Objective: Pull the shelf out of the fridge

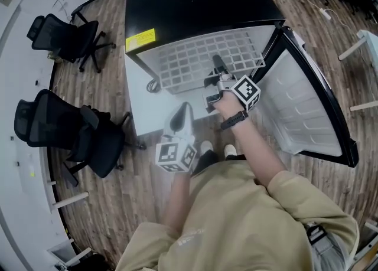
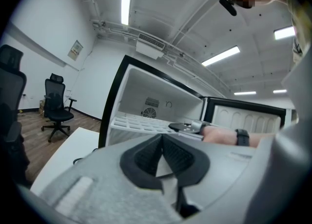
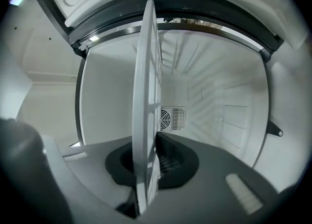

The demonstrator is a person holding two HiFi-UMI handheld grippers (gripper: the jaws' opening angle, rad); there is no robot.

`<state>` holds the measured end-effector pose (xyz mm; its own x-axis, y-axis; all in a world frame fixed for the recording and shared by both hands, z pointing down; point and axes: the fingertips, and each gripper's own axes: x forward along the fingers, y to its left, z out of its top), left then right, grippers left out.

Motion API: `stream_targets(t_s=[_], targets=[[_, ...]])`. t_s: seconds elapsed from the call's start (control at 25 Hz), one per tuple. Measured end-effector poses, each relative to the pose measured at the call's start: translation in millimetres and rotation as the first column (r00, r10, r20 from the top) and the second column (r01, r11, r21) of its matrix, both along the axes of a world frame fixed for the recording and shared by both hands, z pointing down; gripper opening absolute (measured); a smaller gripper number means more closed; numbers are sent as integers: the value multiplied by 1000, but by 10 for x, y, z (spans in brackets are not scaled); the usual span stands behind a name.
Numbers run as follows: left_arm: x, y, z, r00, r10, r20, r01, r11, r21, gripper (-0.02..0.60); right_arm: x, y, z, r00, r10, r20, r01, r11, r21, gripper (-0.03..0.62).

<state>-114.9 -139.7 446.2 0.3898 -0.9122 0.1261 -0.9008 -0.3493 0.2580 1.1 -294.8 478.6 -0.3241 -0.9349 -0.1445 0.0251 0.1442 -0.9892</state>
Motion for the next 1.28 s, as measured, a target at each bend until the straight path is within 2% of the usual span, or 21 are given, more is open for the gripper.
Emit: stream_targets(t_s=[0.2, 1.12, 1.28], targets=[[37, 169, 44, 1000, 3, -5, -3, 1000, 7, 2, 46, 264, 44, 1000, -10, 0, 10, 1000, -3, 21], [-20, 229, -73, 999, -28, -20, 29, 999, 18, 2, 67, 470, -21, 999, -40, -12, 40, 999, -20, 21], [-27, 265, -152, 999, -37, 0, 37, 999, 36, 2, 68, 536, -29, 998, -54, -16, 54, 998, -29, 23]])
